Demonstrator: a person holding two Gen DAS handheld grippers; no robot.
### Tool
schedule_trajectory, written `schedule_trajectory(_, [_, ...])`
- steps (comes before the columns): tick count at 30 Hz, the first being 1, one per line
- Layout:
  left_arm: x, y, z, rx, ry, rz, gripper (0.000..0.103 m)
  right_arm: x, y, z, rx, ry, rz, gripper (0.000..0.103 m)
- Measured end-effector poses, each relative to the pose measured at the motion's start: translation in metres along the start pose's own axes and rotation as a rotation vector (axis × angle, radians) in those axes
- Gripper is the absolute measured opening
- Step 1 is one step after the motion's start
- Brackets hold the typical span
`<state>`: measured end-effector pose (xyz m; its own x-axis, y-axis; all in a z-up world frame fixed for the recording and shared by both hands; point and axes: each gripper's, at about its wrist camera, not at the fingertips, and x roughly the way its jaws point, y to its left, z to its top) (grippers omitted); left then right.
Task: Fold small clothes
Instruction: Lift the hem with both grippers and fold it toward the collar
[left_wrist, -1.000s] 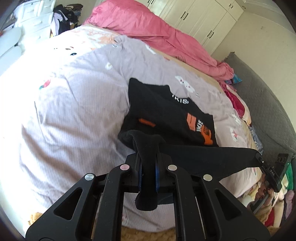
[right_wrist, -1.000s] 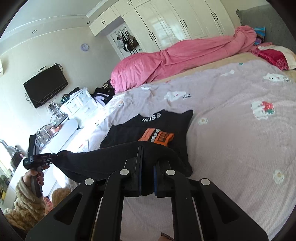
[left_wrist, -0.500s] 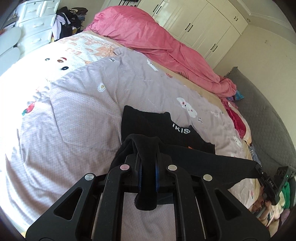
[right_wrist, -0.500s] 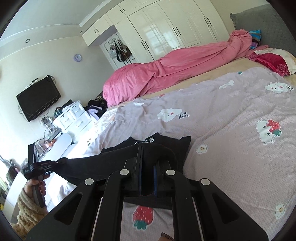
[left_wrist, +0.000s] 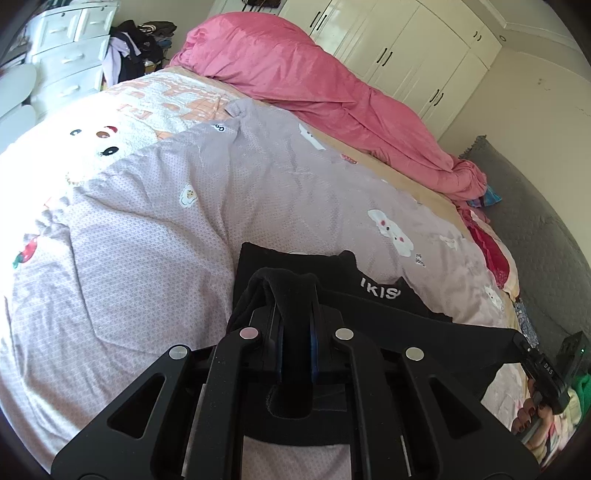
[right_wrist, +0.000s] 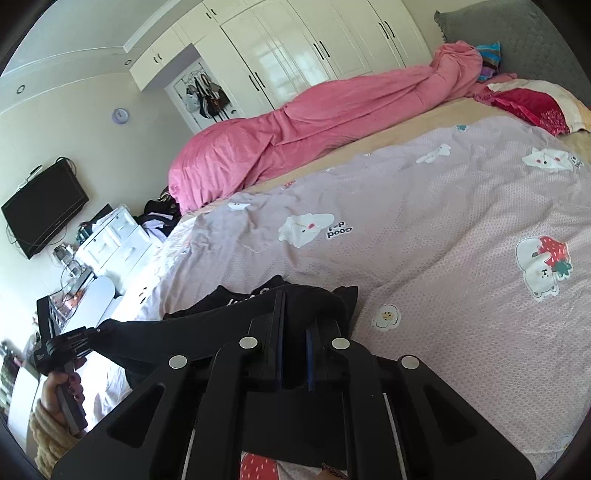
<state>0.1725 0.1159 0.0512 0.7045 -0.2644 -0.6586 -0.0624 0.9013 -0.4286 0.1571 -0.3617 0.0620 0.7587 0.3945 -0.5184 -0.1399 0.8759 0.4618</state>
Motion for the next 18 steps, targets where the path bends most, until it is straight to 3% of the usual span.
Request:
schedule_trajectory(11, [0.047,0.01,-0.004,0.023,0.064,0.063,0.005,0.042,-0.012,-0.005,0.028,0.065,-0.069,0.008])
schedule_trajectory(18, [0.054,0.008,-0.006,0.071,0.08,0.079,0.008,0.057,-0.017,-0.014,0.032,0.094,-0.118,0.009])
